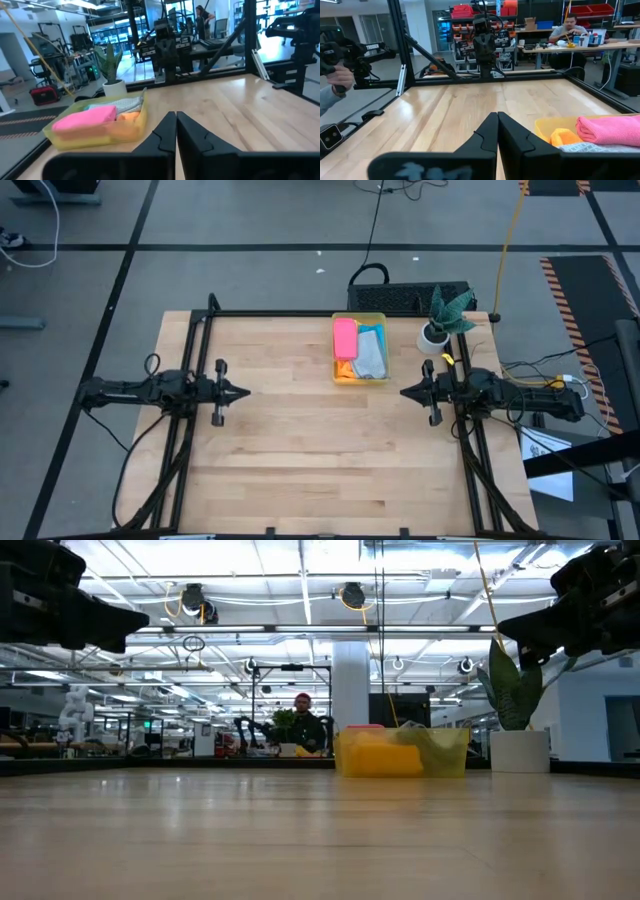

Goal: Fold microfiber towels
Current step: Return to Home Position

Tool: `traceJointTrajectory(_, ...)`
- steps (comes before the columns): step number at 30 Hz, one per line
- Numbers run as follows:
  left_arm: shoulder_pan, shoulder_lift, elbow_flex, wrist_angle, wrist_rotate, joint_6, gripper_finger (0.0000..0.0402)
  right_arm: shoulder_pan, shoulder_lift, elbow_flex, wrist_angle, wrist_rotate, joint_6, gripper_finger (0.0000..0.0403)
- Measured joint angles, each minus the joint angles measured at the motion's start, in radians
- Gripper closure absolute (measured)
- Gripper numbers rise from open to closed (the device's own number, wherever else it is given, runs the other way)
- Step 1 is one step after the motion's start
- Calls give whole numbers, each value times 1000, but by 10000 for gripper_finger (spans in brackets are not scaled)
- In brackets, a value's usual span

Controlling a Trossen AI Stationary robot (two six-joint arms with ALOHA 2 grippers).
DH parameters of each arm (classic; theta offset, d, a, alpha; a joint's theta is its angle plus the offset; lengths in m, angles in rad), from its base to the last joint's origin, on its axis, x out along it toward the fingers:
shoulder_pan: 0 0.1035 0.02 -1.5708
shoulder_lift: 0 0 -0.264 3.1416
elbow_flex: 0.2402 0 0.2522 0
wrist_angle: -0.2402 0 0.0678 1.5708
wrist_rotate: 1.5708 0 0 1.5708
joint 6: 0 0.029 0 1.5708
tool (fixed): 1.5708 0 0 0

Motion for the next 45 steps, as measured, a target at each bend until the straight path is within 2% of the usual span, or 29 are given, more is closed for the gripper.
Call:
traceJointTrajectory(8,32,0,0,-3,6,-38,398,0,0,0,2,0,0,403)
traceJointTrajectory(15,38,1,-2,13,-30,-63,372,7,-4,0,2,2,0,403)
traceJointTrajectory(27,37,1,-3,39,-39,-72,366,146,-39,0,10,-1,0,403)
traceJointTrajectory(45,2,-5,-3,40,-46,-72,366,151,-35,-11,39,-1,0,403)
